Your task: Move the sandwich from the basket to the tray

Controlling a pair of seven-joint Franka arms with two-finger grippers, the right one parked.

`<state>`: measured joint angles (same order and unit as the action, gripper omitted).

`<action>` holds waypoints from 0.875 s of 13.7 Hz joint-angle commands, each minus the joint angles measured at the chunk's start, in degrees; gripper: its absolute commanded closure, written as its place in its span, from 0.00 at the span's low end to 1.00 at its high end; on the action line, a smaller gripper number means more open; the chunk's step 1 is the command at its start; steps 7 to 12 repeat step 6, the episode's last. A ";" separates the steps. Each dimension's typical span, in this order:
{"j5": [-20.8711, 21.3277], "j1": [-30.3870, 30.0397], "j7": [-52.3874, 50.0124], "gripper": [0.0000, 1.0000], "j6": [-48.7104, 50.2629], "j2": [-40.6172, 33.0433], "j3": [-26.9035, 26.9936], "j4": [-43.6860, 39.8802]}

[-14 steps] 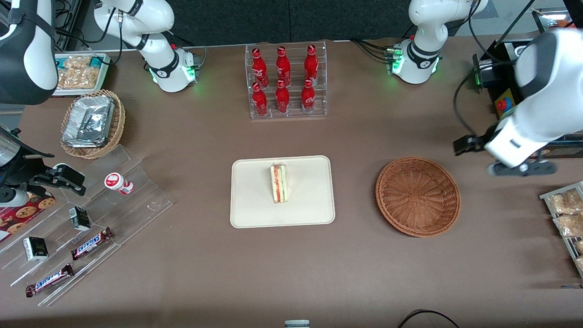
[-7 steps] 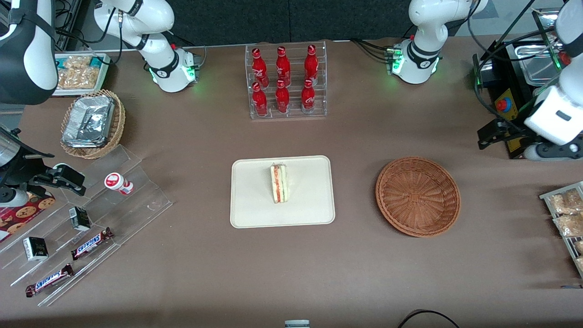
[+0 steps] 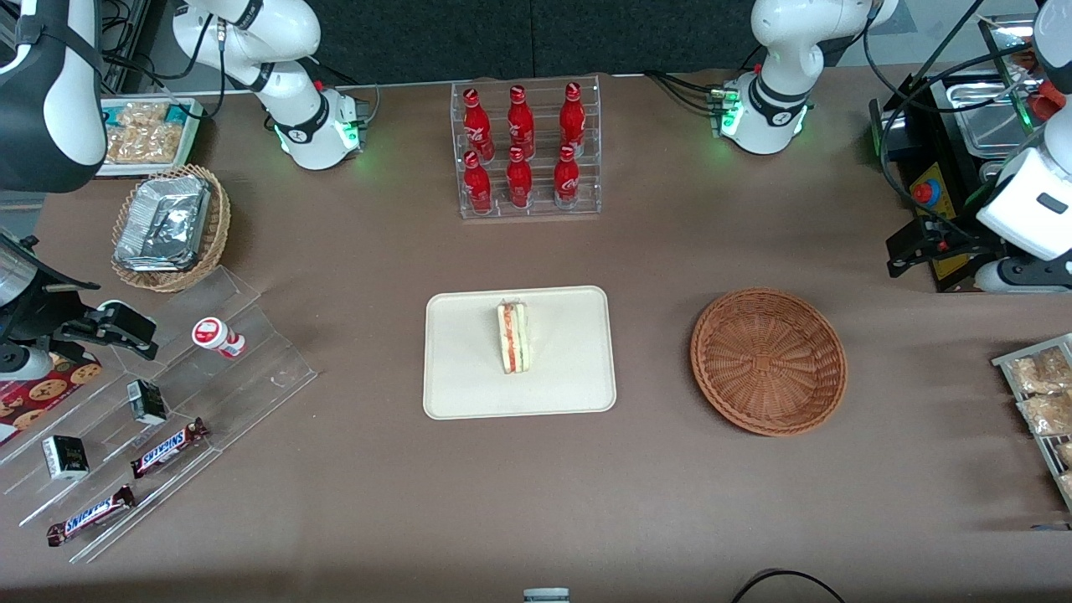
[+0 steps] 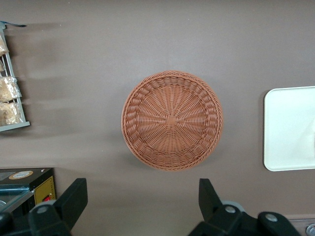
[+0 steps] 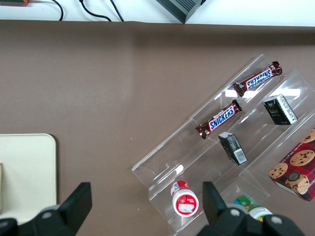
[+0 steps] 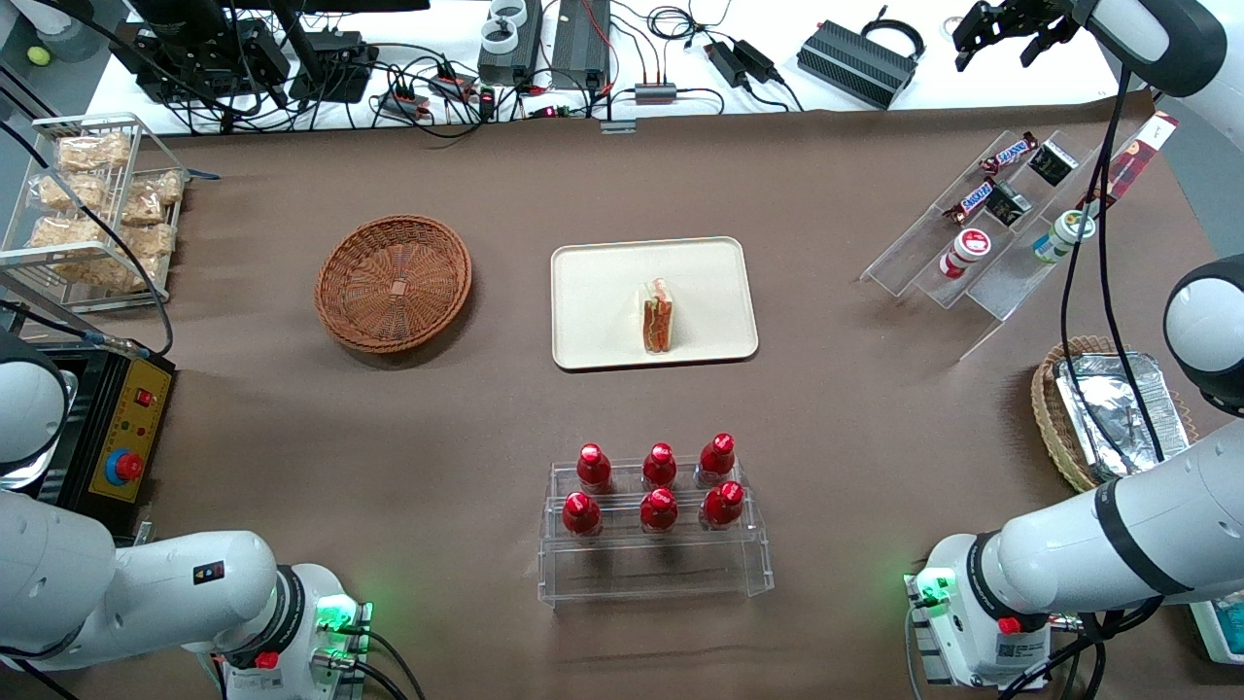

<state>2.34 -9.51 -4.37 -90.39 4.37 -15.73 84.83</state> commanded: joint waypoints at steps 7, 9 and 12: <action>0.39 7.93 0.41 0.00 0.82 1.08 8.35 -1.94; 0.39 7.93 0.41 0.00 0.82 1.08 8.35 -1.94; 0.39 7.93 0.41 0.00 0.82 1.08 8.35 -1.94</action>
